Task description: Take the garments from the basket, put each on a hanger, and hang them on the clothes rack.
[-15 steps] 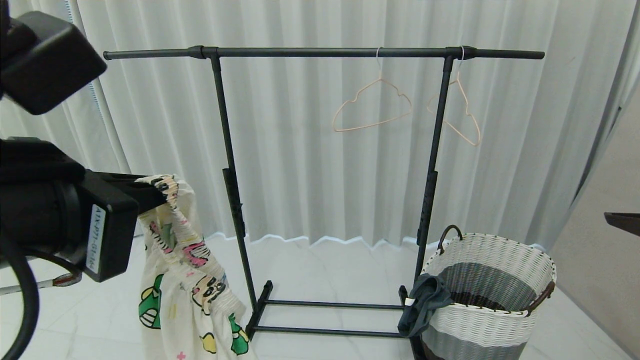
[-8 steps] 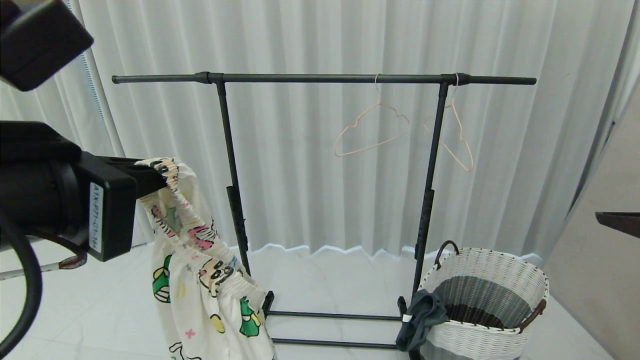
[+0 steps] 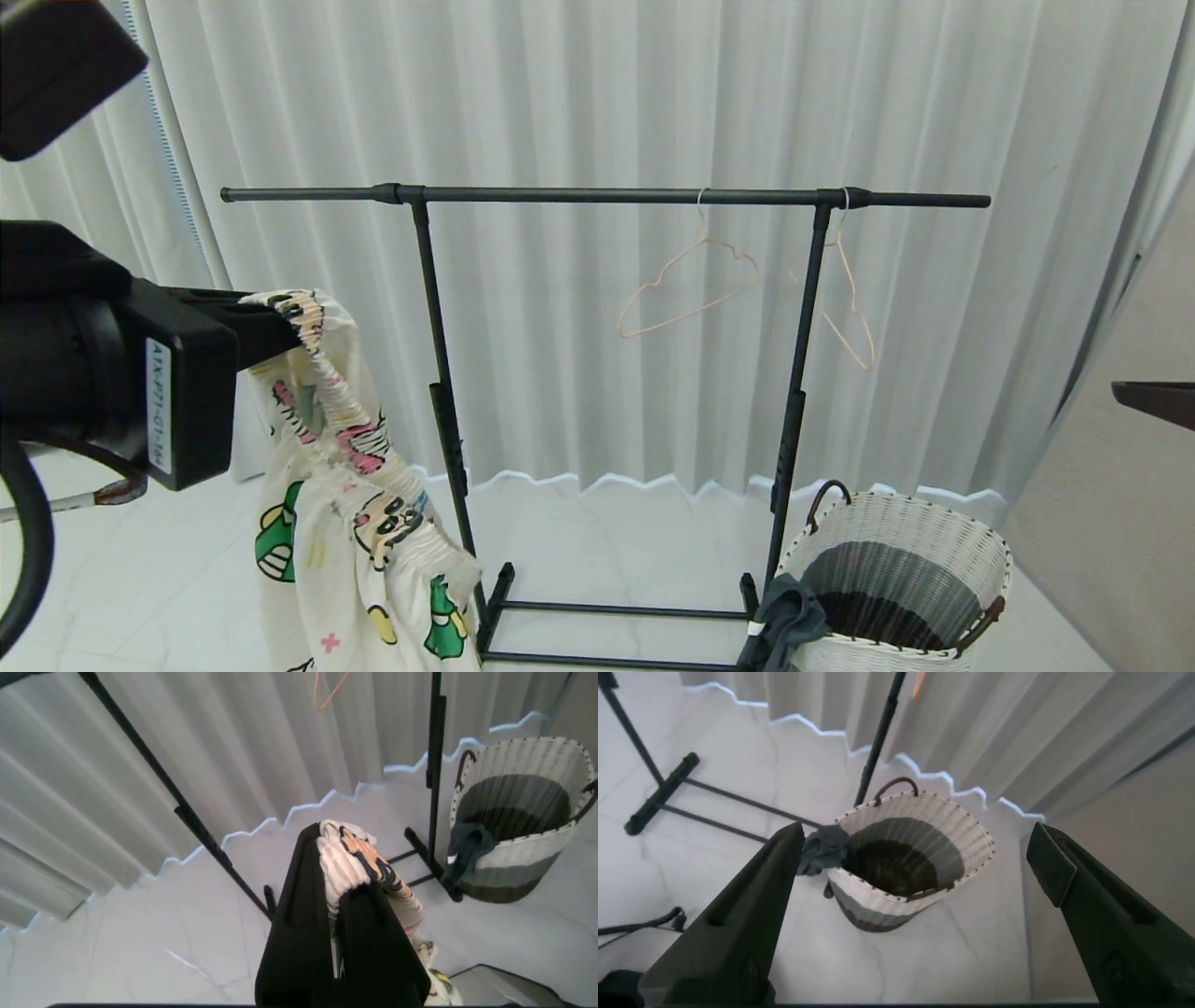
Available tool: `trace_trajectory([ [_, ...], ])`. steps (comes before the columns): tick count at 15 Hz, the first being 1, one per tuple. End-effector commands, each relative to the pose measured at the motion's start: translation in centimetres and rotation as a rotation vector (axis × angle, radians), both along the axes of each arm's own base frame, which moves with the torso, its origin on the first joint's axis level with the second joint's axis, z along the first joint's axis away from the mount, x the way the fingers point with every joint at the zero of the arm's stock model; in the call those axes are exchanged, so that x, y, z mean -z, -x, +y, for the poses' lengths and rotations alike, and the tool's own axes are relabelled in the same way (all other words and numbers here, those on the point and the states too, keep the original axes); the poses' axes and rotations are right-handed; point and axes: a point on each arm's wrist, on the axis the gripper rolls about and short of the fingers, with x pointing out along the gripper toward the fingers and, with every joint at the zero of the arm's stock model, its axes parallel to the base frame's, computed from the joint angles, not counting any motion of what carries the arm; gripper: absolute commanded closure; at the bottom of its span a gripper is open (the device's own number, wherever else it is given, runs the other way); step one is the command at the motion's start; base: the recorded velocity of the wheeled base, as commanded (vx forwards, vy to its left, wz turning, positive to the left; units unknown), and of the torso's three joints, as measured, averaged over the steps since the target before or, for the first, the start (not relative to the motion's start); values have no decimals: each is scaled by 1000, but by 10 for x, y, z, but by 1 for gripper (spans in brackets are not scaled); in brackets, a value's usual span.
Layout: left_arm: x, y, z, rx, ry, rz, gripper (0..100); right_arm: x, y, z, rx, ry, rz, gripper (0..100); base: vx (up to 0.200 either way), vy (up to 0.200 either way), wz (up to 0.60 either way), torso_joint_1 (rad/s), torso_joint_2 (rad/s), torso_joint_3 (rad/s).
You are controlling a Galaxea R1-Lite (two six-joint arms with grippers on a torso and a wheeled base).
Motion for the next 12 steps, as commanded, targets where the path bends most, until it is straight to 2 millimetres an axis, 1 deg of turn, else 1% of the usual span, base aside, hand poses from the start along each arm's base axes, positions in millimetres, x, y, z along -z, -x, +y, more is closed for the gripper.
trace_trajectory([
  [1,0,0,0,0,-1,0,100,1,-1,1,0,2,4,0,0,0,0,261,-525,-246],
  [9,1,-1,-1,0,-4,4,100,2,-6,1,16,-9,17,0,0,0,0,267,-524,-261],
  [11,2,-1,-1,-2,-2,6,100,1,-8,1,18,-17,-6,0,0,0,0,281,-564,-286],
  [12,2,-1,-1,-2,-2,7,100,0,-12,2,18,-18,-10,0,200,0,0,207,-413,-193],
])
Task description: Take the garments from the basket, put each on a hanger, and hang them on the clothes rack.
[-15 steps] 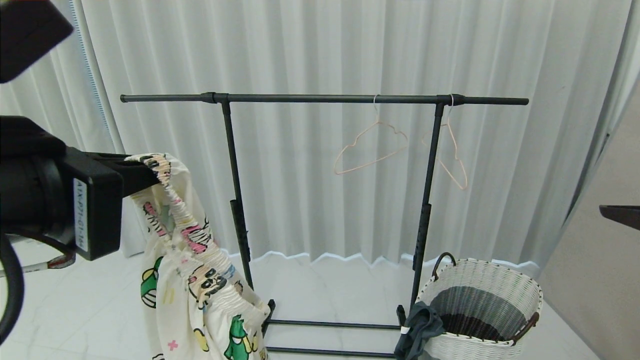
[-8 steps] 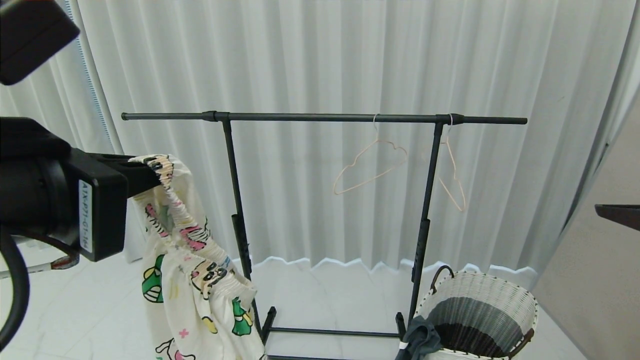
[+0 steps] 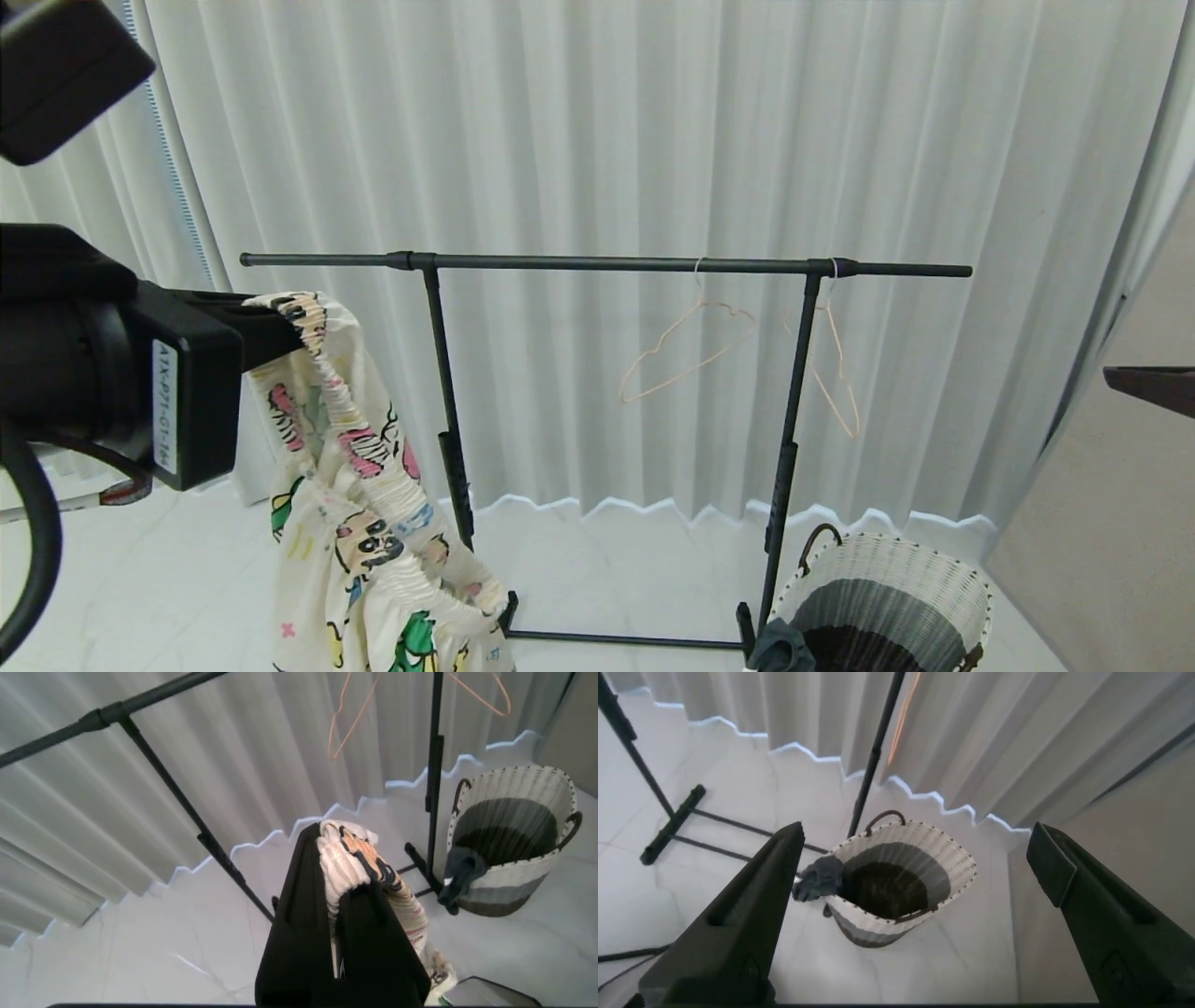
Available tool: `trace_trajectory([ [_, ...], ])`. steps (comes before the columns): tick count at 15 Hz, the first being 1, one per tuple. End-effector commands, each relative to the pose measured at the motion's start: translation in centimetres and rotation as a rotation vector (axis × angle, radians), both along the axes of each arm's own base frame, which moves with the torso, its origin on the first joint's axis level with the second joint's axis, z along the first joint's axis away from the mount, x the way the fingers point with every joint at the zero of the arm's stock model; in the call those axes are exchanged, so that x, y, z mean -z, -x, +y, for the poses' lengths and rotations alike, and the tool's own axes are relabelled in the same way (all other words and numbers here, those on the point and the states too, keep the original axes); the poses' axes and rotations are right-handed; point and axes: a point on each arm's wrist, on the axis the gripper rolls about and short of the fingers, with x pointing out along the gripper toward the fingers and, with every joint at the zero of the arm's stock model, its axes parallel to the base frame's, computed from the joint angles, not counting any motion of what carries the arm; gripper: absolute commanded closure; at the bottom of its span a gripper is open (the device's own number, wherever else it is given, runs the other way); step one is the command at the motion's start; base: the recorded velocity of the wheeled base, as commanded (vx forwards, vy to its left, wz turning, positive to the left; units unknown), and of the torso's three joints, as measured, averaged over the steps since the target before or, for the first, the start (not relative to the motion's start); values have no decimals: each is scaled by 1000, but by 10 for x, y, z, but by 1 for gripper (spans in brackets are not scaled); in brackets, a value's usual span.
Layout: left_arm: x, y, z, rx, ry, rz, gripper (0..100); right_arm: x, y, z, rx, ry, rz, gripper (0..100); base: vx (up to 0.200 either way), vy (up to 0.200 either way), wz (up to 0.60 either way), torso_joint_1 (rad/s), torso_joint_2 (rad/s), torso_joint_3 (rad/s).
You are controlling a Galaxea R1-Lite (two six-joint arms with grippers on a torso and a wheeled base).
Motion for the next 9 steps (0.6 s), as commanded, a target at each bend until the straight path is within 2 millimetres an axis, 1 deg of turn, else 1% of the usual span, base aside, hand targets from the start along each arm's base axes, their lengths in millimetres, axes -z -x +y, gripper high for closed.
trace_trajectory([
  [1,2,-1,0,-2,-7,7,100,1,-5,2,0,1,1,0,200,0,0,105,-222,-115],
  [3,6,-1,-1,-1,-15,17,100,2,-9,3,0,3,10,0,200,0,0,41,-107,-44],
  [7,6,-1,-1,-1,-17,18,100,8,-19,4,14,14,45,0,200,0,0,30,-4,-13],
  [9,7,-1,-1,-1,-20,21,100,21,-30,3,34,27,92,0,200,0,0,2,-12,0],
])
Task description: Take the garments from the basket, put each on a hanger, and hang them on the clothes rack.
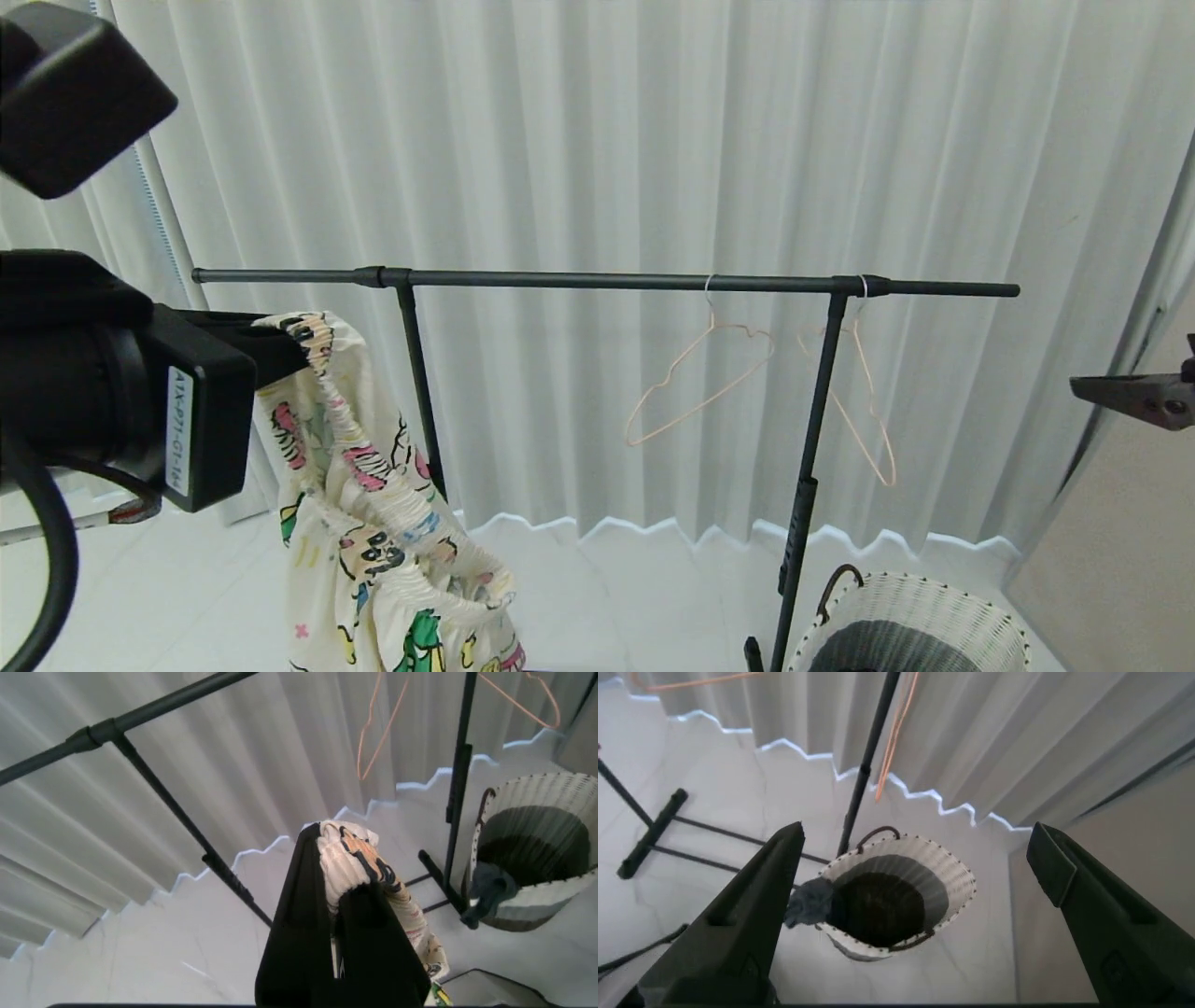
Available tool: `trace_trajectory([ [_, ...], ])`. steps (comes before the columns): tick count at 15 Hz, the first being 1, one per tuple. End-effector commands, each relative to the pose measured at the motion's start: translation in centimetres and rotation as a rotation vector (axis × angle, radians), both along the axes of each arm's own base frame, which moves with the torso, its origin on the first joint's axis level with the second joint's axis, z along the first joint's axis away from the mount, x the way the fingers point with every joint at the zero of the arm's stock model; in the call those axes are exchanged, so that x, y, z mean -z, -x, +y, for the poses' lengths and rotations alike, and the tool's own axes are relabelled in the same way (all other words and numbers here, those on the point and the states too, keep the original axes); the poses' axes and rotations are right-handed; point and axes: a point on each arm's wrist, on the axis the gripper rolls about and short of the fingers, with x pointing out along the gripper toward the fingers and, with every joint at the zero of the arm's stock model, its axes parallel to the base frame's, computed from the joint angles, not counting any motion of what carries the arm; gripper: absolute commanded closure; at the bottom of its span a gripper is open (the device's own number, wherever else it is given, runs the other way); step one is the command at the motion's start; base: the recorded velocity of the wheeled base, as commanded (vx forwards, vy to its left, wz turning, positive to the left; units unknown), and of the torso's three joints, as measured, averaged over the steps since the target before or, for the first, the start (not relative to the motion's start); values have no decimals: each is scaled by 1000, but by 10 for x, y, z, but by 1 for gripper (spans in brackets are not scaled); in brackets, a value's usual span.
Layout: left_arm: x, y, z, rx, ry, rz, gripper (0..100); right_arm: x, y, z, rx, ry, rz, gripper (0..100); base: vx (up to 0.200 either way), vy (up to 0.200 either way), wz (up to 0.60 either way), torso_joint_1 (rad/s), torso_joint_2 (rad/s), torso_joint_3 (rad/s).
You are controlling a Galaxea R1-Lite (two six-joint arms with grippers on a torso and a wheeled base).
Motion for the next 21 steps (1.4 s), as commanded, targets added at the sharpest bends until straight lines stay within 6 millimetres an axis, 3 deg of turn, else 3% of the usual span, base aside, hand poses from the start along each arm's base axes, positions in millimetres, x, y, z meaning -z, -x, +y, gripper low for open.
trace_trajectory([
  [1,2,-1,-1,0,-7,6,100,18,-12,0,17,14,52,0,200,0,0,2,-2,2],
  [4,3,0,-1,1,-12,6,100,51,-27,-2,46,19,72,0,200,0,0,1,4,-1],
  [7,2,0,0,2,-10,2,100,70,-40,-1,59,25,110,0,200,0,0,4,-1,2],
  [11,1,1,2,2,-6,-2,100,99,-76,7,120,-35,198,0,200,0,0,4,2,4],
  [15,2,1,0,5,2,-11,100,124,-102,12,155,-61,257,0,0,0,0,0,0,0],
  [21,1,0,0,3,14,-18,100,172,-139,1,233,-96,257,0,0,0,0,0,0,0],
])
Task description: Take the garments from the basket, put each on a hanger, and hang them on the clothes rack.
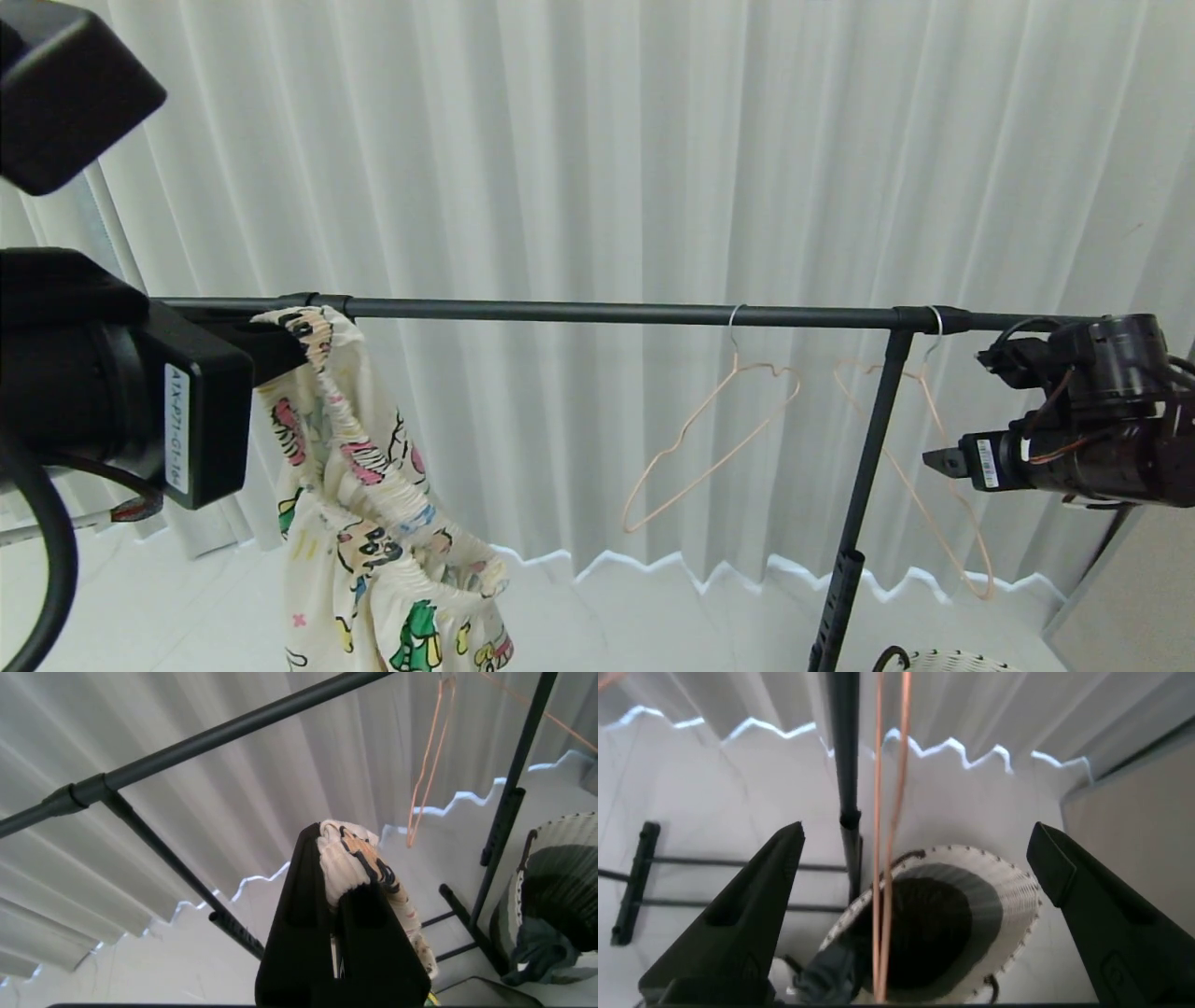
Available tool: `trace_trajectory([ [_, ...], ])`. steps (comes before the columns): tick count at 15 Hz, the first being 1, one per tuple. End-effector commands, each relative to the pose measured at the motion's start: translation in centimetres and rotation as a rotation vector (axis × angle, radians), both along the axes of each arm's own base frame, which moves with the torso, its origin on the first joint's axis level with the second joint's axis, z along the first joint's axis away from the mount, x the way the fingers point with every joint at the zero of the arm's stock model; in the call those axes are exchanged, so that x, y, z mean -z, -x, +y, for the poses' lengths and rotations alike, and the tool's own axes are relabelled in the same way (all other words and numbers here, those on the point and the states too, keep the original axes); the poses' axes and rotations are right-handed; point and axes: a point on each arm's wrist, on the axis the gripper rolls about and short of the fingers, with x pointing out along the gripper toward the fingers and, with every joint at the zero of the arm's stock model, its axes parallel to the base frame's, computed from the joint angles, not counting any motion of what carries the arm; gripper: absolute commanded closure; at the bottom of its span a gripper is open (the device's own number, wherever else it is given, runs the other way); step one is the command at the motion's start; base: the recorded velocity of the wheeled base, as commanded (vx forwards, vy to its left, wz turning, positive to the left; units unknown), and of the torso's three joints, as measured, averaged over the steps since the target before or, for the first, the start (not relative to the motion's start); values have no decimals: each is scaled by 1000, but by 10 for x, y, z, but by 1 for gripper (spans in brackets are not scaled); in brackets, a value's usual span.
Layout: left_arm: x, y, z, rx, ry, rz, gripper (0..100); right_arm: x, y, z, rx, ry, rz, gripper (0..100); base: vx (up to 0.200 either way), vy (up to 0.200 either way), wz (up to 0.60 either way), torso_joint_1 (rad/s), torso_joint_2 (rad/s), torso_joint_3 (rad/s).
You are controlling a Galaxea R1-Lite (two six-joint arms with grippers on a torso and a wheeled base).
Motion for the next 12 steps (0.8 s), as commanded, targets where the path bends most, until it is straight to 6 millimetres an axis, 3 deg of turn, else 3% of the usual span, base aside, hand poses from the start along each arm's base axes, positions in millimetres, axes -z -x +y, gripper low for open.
trace_trajectory([
  [1,0,0,0,-2,-2,1,100,26,-13,-2,13,5,53,0,0,0,0,0,0,0],
  [8,-1,2,2,-6,4,-7,100,51,-33,-1,37,-27,53,0,0,0,0,0,0,0],
  [9,-1,2,2,-6,4,-7,100,52,-35,-1,36,-31,50,100,0,0,0,0,0,0],
  [12,-1,2,2,-6,4,-7,100,57,-39,0,27,-49,40,100,0,0,0,0,0,0],
])
